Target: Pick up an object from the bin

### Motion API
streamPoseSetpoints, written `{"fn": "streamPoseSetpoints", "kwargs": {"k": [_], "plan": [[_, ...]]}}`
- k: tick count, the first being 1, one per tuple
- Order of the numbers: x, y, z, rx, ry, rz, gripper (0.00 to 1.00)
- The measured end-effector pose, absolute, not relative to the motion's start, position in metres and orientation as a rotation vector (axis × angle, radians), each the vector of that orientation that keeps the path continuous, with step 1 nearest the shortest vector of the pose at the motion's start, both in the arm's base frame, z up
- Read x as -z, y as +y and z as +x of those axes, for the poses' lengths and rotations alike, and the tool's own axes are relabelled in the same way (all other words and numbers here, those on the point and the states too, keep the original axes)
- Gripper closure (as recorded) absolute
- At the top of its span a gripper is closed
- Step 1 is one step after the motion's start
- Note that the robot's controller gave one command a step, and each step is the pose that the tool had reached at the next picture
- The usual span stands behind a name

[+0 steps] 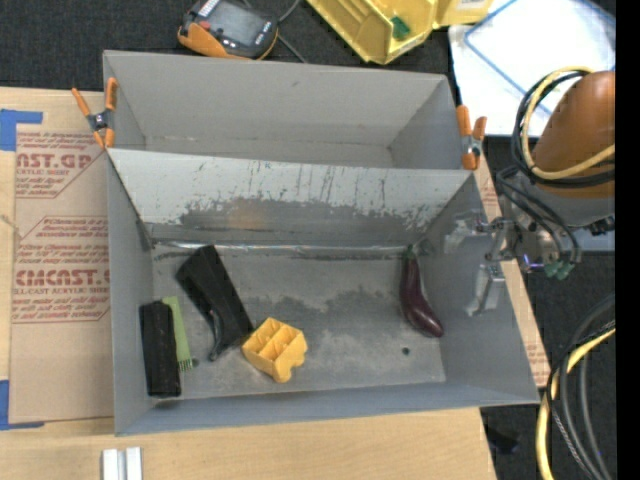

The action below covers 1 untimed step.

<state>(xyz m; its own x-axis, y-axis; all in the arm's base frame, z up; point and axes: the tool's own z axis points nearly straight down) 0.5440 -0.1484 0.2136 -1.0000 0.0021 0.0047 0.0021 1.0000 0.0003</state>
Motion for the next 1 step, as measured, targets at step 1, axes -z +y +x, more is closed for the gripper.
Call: {"fn": "streamPoseSetpoints", "kwargs": {"k": [1], "plan": [[-0.2184, -0.1473, 0.5454, -0.001, -3.144, 0.001, 0.0]]}}
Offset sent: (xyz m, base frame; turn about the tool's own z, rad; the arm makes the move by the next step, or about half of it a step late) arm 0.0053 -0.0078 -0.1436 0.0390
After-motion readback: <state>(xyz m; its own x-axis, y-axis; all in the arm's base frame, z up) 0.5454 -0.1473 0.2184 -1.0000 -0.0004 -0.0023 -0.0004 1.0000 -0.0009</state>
